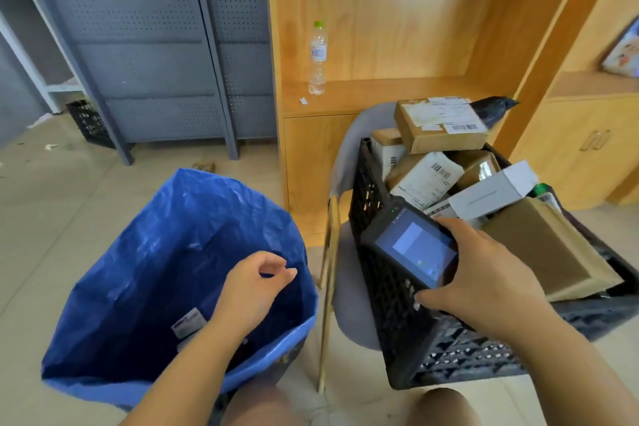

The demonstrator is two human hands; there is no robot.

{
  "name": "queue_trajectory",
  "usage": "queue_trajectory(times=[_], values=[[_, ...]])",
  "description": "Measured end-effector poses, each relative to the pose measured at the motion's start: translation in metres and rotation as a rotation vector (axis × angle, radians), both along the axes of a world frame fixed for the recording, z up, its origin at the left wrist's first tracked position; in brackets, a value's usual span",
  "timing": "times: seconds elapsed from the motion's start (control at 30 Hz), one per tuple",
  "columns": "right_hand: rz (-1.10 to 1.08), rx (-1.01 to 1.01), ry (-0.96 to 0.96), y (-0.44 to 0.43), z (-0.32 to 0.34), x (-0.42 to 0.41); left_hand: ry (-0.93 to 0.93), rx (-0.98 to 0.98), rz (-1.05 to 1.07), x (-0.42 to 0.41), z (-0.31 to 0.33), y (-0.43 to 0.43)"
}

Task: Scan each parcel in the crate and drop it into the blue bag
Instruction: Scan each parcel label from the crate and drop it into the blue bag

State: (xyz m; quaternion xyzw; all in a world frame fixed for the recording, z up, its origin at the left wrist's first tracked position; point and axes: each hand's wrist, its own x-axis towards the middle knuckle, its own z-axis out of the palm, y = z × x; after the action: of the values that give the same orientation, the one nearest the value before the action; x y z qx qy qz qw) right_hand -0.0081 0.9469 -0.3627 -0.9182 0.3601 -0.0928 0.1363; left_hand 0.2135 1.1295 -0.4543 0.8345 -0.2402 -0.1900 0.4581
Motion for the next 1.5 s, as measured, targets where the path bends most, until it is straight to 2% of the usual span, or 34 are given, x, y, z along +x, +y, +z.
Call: queue_trajectory(times=[0.37,0.6,0.7,0.87,1.0,1.13,1.33,1.5], values=[[-0.278,-0.066,-0.222,-0.063,0.014,-0.109,-0.117,-0.114,-0.362,-0.075,0.063,-0.135],[-0.417,-0.063,-0.262,-0.101,0.018,-0.154,-0.117,-0.083,-0.406,-0.12,0.069,-0.246],[-0.447,-0.05,-0.284,-0.114,0.018,-0.164,0.016,-0.054,-0.32,-0.125,0.066,-0.281],[-0.466,-0.062,-0.276,-0.131,0.014,-0.173,0.439,-0.025,-0.209,-0.128,0.068,-0.307],[-0.447,-0.054,-0.296,-0.136,0.01,-0.17,0.586,0.015,-0.125,-0.128,0.066,-0.312],[-0.428,-0.042,-0.304,-0.137,0.005,-0.168,0.779,-0.107,-0.077,-0.129,0.065,-0.316],[-0.431,-0.024,-0.307,-0.135,-0.001,-0.167,0.844,-0.163,-0.065,-0.122,0.072,-0.311],[-0.435,-0.047,-0.299,-0.13,0.004,-0.164,0.754,-0.208,-0.043,-0.112,0.076,-0.292]])
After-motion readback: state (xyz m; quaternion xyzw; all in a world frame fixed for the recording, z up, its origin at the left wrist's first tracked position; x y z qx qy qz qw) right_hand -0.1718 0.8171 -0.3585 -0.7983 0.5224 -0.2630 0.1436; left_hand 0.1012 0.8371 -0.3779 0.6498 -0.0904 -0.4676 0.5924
